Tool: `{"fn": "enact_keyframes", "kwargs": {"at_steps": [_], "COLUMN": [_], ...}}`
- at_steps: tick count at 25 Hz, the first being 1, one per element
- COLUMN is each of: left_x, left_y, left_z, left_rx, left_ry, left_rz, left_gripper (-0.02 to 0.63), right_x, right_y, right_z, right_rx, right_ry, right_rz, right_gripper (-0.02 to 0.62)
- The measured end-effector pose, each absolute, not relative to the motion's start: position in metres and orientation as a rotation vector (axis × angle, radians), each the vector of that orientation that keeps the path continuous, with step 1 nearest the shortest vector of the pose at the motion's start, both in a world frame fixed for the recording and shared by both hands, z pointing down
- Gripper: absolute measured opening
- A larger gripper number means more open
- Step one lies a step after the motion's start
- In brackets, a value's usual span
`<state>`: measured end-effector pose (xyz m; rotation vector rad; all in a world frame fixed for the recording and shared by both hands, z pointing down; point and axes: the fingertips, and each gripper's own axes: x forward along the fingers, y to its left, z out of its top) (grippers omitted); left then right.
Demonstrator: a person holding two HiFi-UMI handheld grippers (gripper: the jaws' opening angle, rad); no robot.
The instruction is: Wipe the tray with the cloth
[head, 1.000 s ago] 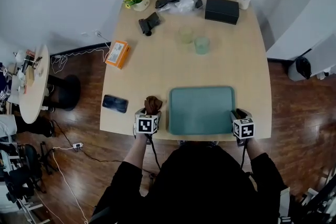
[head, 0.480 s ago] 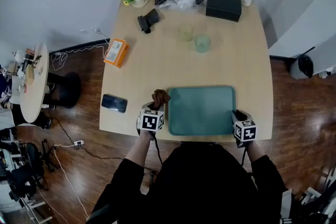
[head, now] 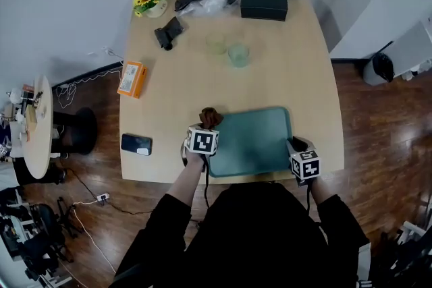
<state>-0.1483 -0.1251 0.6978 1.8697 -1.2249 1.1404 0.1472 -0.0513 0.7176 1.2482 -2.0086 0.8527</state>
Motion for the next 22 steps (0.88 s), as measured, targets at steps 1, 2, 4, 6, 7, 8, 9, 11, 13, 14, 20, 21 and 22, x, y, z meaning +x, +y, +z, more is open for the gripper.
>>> {"fn": "enact_keyframes", "kwargs": {"at_steps": [1,2,4,6,7,8,9,11,13,14,20,21,22], "left_x": [-0.14,-0.128,-0.088,-0.039,-0.015,0.01,0.035,0.085,0.125,0.137,0.109,0.092,0.073], "left_y": [-0.127,-0.128,-0.134,-0.136,-0.133,-0.13,-0.128,-0.124,-0.118,-0.114,-0.098,-0.094,-0.09], "left_z": [0.697,0.697,0.696,0.698,0.701,0.703,0.703,0.701,0.7,0.701,0.707,0.708,0.709], "left_rx": [1.877,1.888,1.95,2.006,2.01,2.013,2.028,2.08,2.158,2.181,2.148,2.139,2.127], "left_ry": [-1.209,-1.183,-1.102,-0.997,-0.945,-0.899,-0.859,-0.782,-0.712,-0.69,-0.727,-0.745,-0.765], "left_rz": [1.142,1.145,1.149,1.16,1.166,1.165,1.154,1.142,1.153,1.166,1.166,1.172,1.174], "left_gripper": [0.074,0.074,0.075,0.076,0.077,0.077,0.077,0.077,0.077,0.077,0.077,0.077,0.077], "right_x": [0.147,0.148,0.149,0.149,0.148,0.148,0.147,0.147,0.148,0.148,0.154,0.154,0.153], "right_y": [-0.051,-0.051,-0.052,-0.052,-0.051,-0.051,-0.051,-0.051,-0.051,-0.051,-0.05,-0.049,-0.048], "right_z": [0.717,0.717,0.716,0.717,0.717,0.717,0.717,0.717,0.717,0.716,0.717,0.718,0.718], "right_rx": [1.249,1.251,1.256,1.258,1.257,1.256,1.254,1.253,1.251,1.248,1.254,1.257,1.257], "right_ry": [-2.009,-2.009,-2.012,-2.019,-2.024,-2.028,-2.03,-2.032,-2.034,-2.037,-2.038,-2.036,-2.036], "right_rz": [0.849,0.845,0.842,0.839,0.837,0.835,0.833,0.832,0.836,0.838,0.828,0.828,0.828], "right_gripper": [0.081,0.081,0.081,0.081,0.081,0.08,0.08,0.08,0.08,0.08,0.078,0.078,0.078]}}
